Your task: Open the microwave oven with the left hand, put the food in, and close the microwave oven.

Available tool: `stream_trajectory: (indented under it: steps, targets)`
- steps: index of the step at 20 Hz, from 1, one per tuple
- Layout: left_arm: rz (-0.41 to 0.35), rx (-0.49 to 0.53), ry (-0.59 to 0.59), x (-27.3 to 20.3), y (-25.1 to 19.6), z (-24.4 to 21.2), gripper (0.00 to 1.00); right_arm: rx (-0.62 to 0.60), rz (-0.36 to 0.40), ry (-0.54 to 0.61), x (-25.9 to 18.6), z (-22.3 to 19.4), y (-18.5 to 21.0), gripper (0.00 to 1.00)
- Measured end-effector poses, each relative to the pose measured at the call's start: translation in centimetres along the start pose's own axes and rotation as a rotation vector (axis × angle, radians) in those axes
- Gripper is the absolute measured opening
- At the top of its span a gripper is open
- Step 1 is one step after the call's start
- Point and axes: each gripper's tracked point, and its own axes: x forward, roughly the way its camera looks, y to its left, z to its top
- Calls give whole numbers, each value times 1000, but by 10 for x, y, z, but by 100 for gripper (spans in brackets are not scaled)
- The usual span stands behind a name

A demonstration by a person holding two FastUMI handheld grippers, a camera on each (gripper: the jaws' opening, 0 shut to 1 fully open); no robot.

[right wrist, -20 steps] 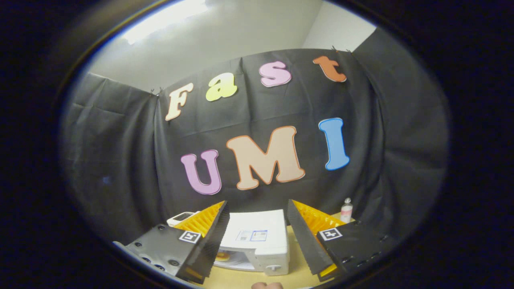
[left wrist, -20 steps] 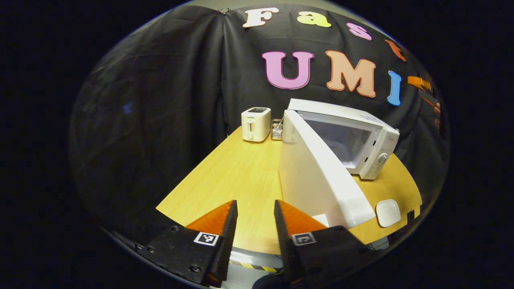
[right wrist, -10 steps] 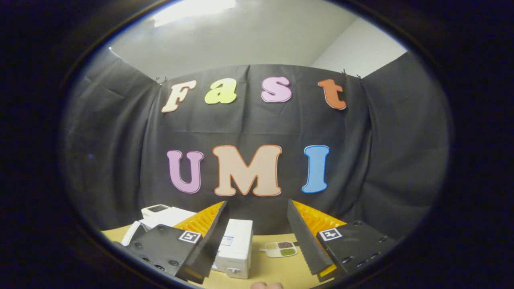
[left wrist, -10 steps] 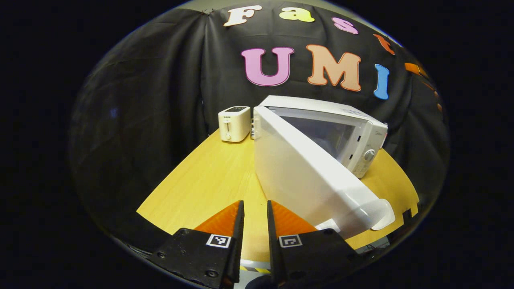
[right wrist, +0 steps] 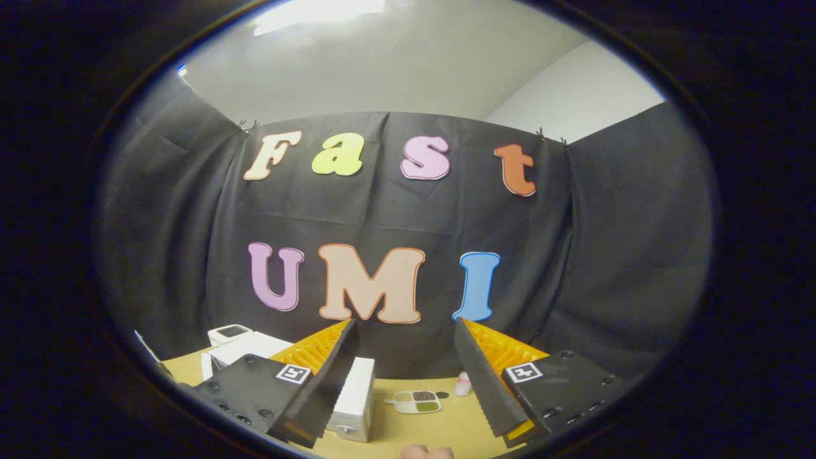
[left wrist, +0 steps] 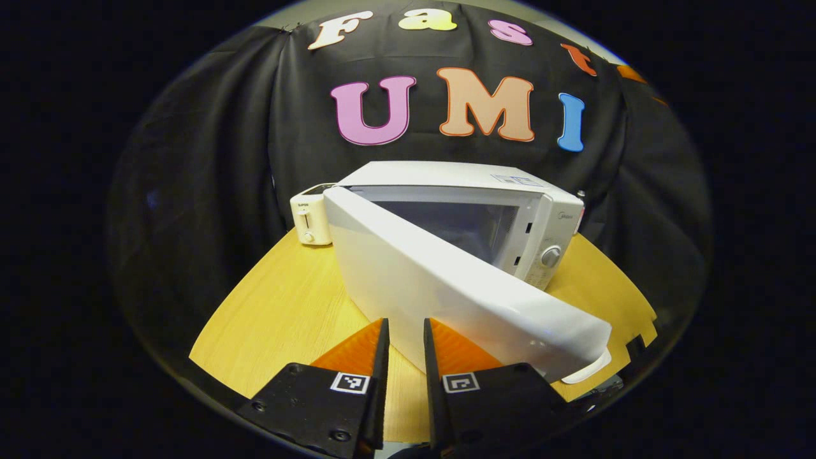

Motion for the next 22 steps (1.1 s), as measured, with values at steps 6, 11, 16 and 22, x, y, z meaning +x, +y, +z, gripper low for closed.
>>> stream_trajectory:
  steps: [6, 11, 16, 22]
  targets:
    - [-49, -38, -4, 32, -29, 17, 29, -48, 2, -26, -2, 15, -5, 96]
    - [-93, 22, -27, 53, -52, 36, 31, -87, 4, -38, -6, 18, -7, 96]
    - [-125, 70, -26, 77, -72, 47, 30, -96, -8, -41, -7, 19, -15, 96]
    - [-136, 94, -36, 103, -87, 61, 30, -98, -11, -41, -12, 21, -19, 96]
